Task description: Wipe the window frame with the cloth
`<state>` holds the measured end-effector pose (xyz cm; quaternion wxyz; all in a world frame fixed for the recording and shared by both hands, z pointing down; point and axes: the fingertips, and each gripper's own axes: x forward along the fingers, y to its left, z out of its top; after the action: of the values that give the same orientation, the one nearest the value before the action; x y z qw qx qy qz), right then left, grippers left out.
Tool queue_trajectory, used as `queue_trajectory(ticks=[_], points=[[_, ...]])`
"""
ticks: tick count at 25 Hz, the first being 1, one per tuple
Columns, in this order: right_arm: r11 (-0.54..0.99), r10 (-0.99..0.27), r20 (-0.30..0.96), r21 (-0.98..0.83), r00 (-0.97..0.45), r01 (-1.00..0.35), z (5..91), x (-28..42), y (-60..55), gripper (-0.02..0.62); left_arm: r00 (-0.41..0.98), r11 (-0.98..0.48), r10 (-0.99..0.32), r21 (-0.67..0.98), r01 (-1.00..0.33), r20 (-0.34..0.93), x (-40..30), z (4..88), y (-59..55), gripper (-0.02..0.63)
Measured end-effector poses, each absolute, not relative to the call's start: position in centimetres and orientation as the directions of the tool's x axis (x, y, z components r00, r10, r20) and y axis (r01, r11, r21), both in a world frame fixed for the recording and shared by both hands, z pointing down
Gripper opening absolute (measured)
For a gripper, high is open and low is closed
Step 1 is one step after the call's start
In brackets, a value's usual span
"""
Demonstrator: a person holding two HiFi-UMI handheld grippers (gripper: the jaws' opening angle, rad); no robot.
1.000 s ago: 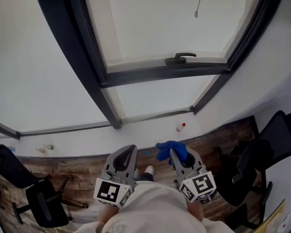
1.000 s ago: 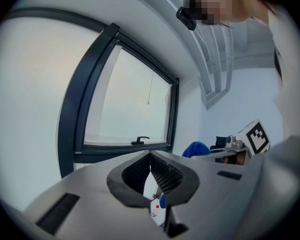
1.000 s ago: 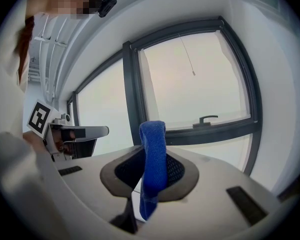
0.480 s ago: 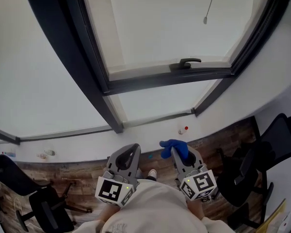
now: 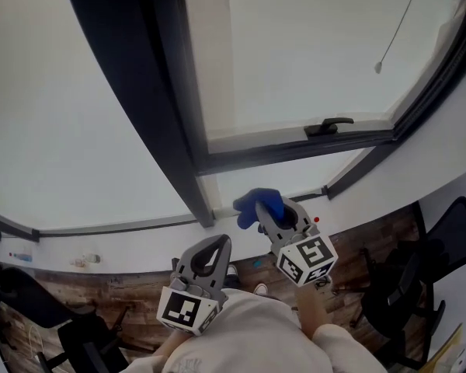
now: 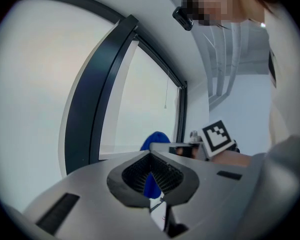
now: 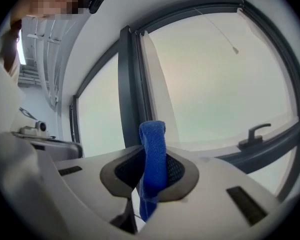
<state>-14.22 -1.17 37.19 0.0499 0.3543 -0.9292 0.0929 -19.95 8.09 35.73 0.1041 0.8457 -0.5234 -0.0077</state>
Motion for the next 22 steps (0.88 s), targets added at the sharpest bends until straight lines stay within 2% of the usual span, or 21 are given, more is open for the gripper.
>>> queue_trajectory(ticks=[8,13,17,20,22], points=[[0.747,-0.65,0.116,-0.087,-0.751,-0.659,35.7,-22.9,-11.0,0.061,0.457,-0.432,-0.885,0.21,-0.877,0.091,-23.9,36.3,6.1,0.009],[0.731,-0.667,0.175,-0.035,-0.725,-0.681,38.5,-26.2,-15.4,0.061,0.441,-0.411,-0.894,0.242,-0.879,0.082,-26.0,36.6,5.0,0.009],[0.717,-0.671,0.271,0.002,-0.69,-0.697,42.3,-27.6,-17.2,0.061,0.419,-0.391,-0.905,0.256,-0.884,0.067,-26.9,36.5,4.5,0.009],[0.72,-0.669,0.346,0.08,-0.658,-0.689,45.4,-28.1,-17.1,0.061,0.405,-0.377,-0.913,0.261,-0.889,0.057,-27.3,36.4,4.3,0.009],[0.728,-0.669,0.348,0.13,-0.657,-0.673,46.6,-28.3,-16.8,0.061,0.403,-0.378,-0.913,0.256,-0.89,0.054,-27.3,36.3,4.2,0.009]])
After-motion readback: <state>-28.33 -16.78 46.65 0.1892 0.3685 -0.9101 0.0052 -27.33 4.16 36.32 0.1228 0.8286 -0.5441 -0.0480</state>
